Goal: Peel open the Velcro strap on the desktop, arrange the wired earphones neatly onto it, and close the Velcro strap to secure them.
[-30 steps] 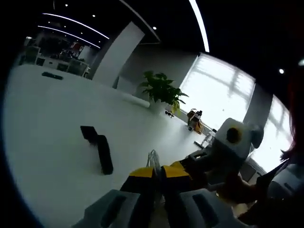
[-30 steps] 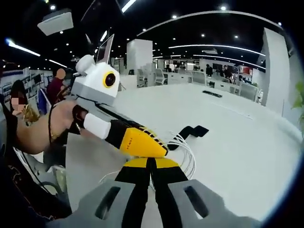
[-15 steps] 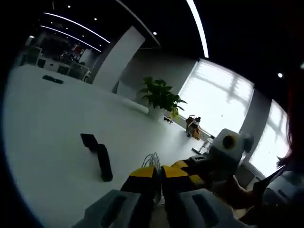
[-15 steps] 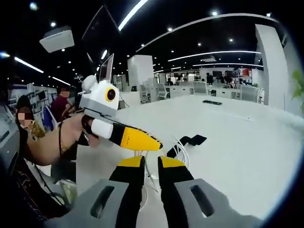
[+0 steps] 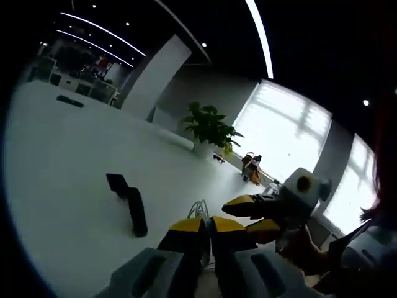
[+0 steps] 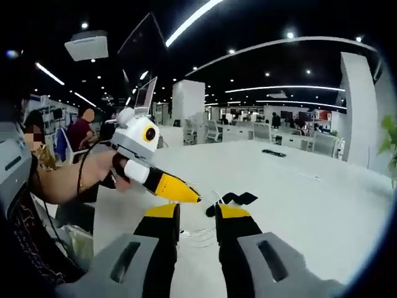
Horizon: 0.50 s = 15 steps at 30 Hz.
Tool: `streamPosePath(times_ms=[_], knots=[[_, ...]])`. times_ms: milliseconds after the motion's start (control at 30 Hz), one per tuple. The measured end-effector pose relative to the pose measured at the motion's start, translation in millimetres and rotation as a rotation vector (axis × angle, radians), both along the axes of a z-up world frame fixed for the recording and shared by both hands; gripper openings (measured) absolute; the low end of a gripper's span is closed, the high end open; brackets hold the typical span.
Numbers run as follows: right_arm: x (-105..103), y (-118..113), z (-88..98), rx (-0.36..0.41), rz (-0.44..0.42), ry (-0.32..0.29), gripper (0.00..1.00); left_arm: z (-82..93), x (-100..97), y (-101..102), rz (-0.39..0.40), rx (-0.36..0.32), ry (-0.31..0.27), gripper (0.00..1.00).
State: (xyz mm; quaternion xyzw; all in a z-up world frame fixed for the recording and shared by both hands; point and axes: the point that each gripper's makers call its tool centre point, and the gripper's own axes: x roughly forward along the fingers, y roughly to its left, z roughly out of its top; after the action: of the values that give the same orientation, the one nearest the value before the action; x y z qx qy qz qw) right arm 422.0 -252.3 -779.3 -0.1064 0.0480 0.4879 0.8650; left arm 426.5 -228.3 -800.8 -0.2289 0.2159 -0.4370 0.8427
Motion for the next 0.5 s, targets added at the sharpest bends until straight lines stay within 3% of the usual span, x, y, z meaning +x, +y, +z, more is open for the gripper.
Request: streamPosePath(times_ms=[100,167,500], knots=[[16.5,-5.1,-5.1,-0.133,-0.025,-0.084,0.27,1.4,-1.8,-1.0,-0.010,0.004,-0.004,0.08],[23.9,-2.6,-12.2,-0.197,-0.010,-0.106,0.28,3.8,-3.3,-2.5,-0.017,0.010,-0.012,0.08],[29.9,18.4,-20.6,-0.247,0.067,-0.137,0.27,3.3,-7.4,-3.3,-0.041,0.030,-0.017,0.08]])
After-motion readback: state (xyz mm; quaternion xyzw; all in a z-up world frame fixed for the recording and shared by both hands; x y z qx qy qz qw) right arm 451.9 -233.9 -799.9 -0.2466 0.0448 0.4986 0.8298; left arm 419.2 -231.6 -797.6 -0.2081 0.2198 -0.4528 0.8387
